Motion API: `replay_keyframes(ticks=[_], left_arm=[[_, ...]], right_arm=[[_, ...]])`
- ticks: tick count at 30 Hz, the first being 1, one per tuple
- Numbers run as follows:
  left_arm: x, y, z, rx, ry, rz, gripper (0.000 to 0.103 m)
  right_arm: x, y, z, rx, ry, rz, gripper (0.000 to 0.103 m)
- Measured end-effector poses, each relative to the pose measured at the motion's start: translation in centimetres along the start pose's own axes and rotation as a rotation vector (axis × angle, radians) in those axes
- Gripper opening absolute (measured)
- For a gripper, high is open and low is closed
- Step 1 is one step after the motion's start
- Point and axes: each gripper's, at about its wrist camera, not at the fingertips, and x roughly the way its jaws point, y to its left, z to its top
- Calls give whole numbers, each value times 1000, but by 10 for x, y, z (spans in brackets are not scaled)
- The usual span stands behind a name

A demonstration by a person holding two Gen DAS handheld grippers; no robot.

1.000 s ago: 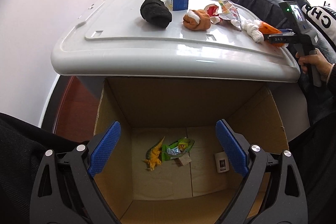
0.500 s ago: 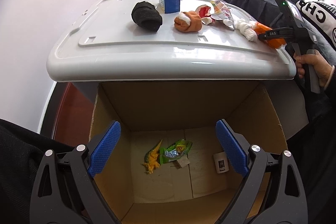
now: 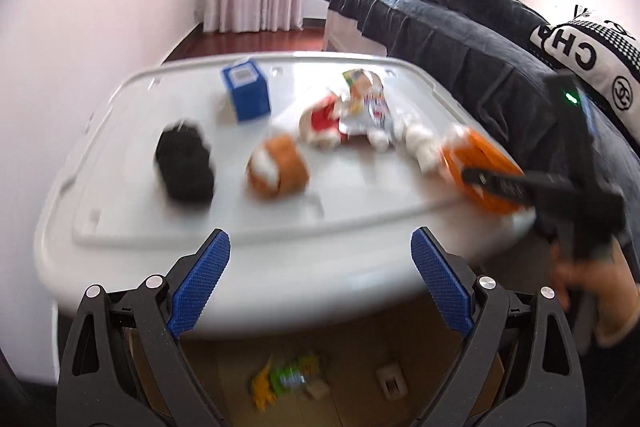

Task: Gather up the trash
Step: 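Grasp the orange sock with the left gripper while the right holds the bag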

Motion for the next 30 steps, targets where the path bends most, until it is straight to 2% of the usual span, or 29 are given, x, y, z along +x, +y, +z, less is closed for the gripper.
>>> replay_keyframes(ticks=[5, 10, 17, 18, 19, 23, 24, 28, 30], left_arm=[[46, 5, 28, 41, 36, 60, 90], [82, 19, 39, -7, 91, 55, 90], [119, 27, 42, -43, 146, 97, 89], [124, 25, 41, -21, 152, 115, 84], [124, 21, 43, 4, 150, 121, 74], [124, 13, 42, 65, 133, 94, 56], [123, 12, 42, 68, 129, 90, 49], [120, 8, 38, 74, 108, 91, 36], [119, 6, 36, 74, 99, 99, 34]], right_arm=[[-2, -6, 3, 47, -2, 25, 17], [-4, -8, 3, 52, -8, 20, 17], [0, -11, 2, 69, 0, 16, 17], [0, -11, 2, 69, 0, 14, 17], [0, -11, 3, 68, 0, 12, 17], [2, -10, 3, 68, 2, 7, 17], [2, -10, 2, 68, 2, 6, 17], [3, -9, 2, 66, 2, 1, 17], [3, -8, 2, 63, 2, -1, 17]])
